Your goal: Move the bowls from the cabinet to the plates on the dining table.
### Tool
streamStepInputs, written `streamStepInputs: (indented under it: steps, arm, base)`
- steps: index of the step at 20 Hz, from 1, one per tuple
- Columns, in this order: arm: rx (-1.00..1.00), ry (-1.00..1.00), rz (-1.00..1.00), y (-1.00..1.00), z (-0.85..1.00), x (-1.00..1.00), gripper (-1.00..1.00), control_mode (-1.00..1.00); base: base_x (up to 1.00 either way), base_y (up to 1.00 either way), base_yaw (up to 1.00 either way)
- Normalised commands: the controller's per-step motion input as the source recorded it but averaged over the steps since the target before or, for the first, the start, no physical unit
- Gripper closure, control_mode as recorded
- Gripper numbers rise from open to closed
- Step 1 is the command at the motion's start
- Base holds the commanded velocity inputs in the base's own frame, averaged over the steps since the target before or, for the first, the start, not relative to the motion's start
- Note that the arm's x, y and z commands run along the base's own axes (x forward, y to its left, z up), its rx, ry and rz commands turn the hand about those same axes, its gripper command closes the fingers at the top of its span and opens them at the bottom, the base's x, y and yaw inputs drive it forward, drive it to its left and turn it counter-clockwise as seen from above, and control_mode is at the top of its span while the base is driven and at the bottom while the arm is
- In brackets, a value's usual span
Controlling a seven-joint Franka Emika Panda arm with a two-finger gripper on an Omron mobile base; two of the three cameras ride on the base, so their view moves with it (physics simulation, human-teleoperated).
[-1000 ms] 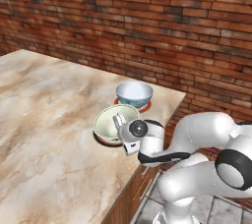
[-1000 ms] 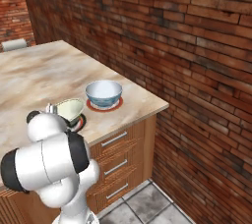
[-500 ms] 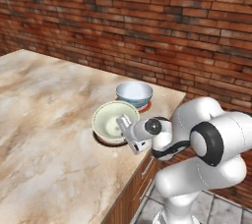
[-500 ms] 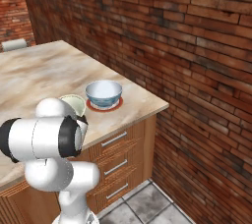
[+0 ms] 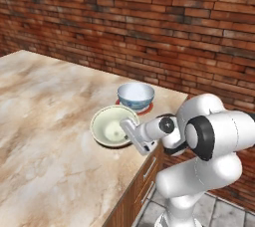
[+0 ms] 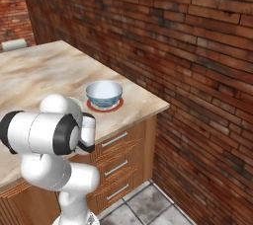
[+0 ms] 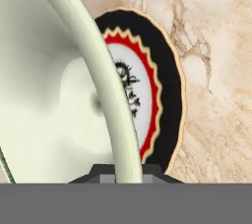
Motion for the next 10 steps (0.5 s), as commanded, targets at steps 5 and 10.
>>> streamStepInputs:
  steps: [5,10]
  arm:
    - [0.00,-0.06,0.14,-0.07,0.02,-0.31,1.00,-1.00]
    - [0.02,-0.01,0.02,-0.09,0.03,0.00,-1.00,-1.00]
  base:
    - [0.00,0.00,0.00]
    - [0.00,0.00,0.00]
